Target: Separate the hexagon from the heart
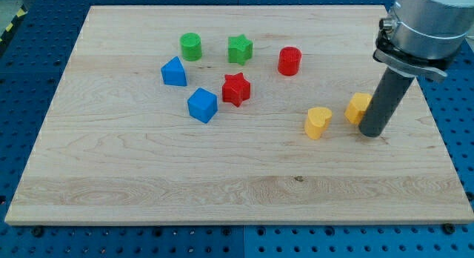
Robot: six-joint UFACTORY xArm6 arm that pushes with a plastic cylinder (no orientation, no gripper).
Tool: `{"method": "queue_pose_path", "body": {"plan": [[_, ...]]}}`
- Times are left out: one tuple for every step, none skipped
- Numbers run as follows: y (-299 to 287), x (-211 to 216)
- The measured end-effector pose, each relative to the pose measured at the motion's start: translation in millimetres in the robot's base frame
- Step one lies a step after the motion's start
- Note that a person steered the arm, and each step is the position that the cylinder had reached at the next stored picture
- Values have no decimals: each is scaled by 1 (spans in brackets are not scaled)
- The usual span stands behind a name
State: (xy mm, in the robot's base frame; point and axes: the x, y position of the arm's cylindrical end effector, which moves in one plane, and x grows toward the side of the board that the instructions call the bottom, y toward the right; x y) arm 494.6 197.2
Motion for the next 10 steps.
{"method": "queue_pose_path", "body": {"plan": [[18, 0], [18, -11], [14, -39], [10, -49], [15, -27], [19, 1], [19, -7], [11, -23], [-1, -32], [-15, -32]]}}
